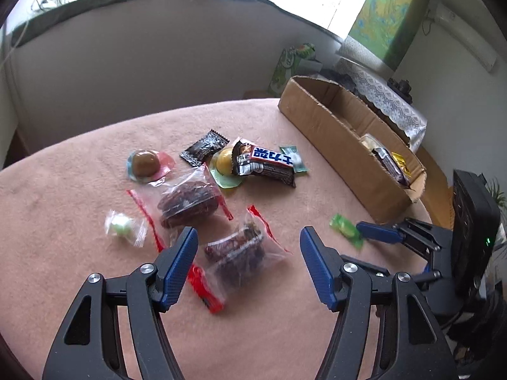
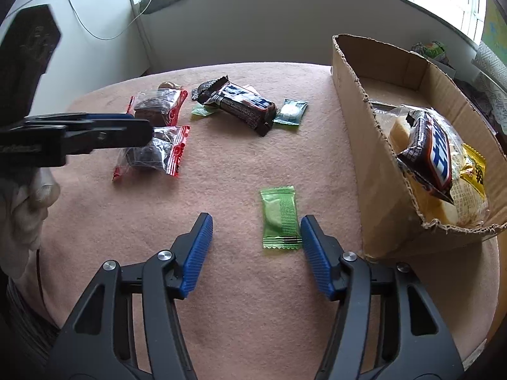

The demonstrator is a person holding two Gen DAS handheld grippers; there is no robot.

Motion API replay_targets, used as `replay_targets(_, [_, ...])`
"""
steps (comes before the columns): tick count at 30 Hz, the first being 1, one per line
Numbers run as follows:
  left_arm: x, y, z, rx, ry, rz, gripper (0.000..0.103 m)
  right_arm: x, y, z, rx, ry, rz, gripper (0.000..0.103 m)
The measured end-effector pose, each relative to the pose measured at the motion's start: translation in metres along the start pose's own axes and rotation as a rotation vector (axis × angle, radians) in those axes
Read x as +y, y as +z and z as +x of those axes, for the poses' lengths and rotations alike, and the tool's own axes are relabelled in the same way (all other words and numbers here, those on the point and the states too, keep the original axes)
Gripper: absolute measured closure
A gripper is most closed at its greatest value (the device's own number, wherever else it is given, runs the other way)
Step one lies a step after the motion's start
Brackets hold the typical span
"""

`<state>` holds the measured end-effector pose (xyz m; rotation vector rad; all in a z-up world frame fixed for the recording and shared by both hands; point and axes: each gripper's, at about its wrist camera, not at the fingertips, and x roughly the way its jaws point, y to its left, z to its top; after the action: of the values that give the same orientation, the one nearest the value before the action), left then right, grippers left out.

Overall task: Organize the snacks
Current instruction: 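Grasp the green candy with the right gripper while the left grasps a brownie bag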

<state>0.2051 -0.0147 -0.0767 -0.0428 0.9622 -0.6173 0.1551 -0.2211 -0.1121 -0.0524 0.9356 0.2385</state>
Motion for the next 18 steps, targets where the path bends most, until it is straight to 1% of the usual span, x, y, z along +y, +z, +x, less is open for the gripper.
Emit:
replay_targets(2, [0.011, 0.004, 0.015, 0.039, -0.021, -0.029, 0.037, 0.002, 0.002, 0.001, 0.000, -0.007, 0.004, 0.042])
replay_targets(4, [0.018, 0.002, 0.023, 0.074, -0.061, -0.058, 0.037, 0.003, 0.003, 0.004, -0.002, -0.016, 0.010, 0.042])
replay_targets(6, [0.014, -0.004, 0.020, 0.072, -0.049, -0.031, 0.037, 0.006, 0.005, 0.007, -0.005, -0.026, 0.004, 0.042])
replay_targets(8, [0.003, -0.011, 0.016, 0.073, -0.005, 0.018, 0.037, 0.009, 0.006, 0.009, -0.009, -0.040, -0.006, 0.044])
replay_targets(10, [-0.005, -0.016, 0.017, 0.068, 0.069, 0.049, 0.037, 0.011, 0.006, 0.010, -0.016, -0.056, -0.008, 0.050])
replay_targets(11, [-0.011, -0.019, 0.019, 0.059, 0.107, 0.071, 0.037, 0.012, 0.007, 0.011, -0.018, -0.059, -0.007, 0.052])
replay_targets(13, [-0.020, -0.021, 0.022, 0.053, 0.173, 0.109, 0.037, 0.012, 0.007, 0.011, -0.023, -0.065, -0.004, 0.060])
replay_targets(14, [-0.024, -0.022, 0.024, 0.050, 0.202, 0.129, 0.039, 0.012, 0.008, 0.011, -0.025, -0.066, -0.005, 0.062])
replay_targets(15, [-0.026, -0.023, 0.025, 0.047, 0.223, 0.143, 0.045, 0.013, 0.007, 0.010, -0.027, -0.066, -0.006, 0.066])
replay_targets(16, [-0.027, -0.023, 0.026, 0.043, 0.236, 0.151, 0.047, 0.013, 0.007, 0.010, -0.029, -0.065, -0.009, 0.072])
replay_targets(18, [-0.027, -0.023, 0.024, 0.039, 0.229, 0.143, 0.050, 0.014, 0.007, 0.009, -0.032, -0.066, -0.020, 0.077])
